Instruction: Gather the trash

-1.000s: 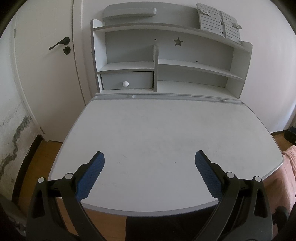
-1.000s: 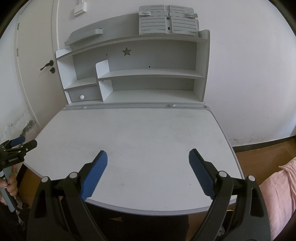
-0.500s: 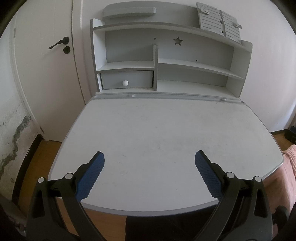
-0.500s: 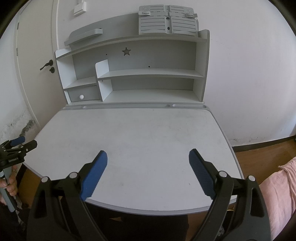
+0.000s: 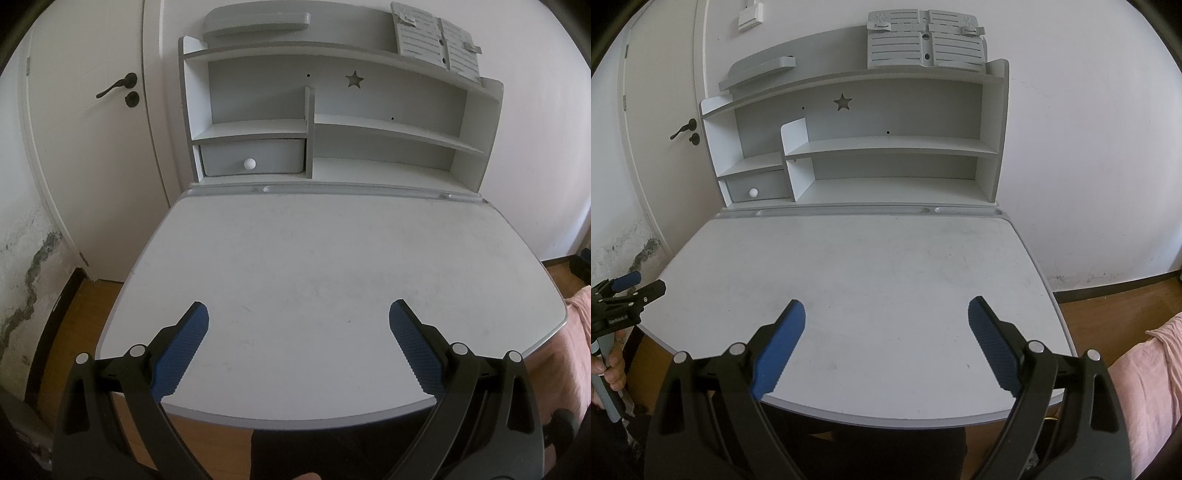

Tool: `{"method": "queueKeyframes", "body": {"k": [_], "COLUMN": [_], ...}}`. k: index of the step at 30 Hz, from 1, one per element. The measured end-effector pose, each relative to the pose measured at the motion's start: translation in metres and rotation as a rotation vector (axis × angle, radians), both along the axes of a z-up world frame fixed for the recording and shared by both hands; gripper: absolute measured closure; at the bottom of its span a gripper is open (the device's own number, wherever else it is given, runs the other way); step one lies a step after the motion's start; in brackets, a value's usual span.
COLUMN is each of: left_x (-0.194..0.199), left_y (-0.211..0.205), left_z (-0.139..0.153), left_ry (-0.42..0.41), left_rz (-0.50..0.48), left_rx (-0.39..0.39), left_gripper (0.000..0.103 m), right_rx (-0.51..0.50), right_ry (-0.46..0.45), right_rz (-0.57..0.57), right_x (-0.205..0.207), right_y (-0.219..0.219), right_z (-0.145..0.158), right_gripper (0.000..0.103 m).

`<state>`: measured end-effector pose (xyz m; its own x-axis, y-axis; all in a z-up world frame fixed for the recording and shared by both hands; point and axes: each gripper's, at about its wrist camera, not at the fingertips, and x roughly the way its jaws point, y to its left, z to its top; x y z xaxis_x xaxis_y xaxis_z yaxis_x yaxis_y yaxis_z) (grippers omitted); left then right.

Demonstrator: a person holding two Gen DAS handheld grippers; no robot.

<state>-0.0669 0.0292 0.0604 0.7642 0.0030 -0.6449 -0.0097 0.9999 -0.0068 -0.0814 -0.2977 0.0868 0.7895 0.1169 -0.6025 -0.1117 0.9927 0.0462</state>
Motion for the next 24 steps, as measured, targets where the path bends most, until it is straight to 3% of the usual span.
{"method": "queueKeyframes", "body": {"k": [24], "left_x": [0.0038], "left_y": [0.0041], "left_z": [-0.0044], "left_ry": [0.001], "left_rz": [0.000], "left_rx": [0.025], "left_gripper": [0.008], "right_rx": [-0.004], "right_ry": [0.001], "right_rz": [0.002], "right_x": [-0.0003], "right_y": [-0.0027], "right_z": [0.0006], "right_gripper": [0.016]}}
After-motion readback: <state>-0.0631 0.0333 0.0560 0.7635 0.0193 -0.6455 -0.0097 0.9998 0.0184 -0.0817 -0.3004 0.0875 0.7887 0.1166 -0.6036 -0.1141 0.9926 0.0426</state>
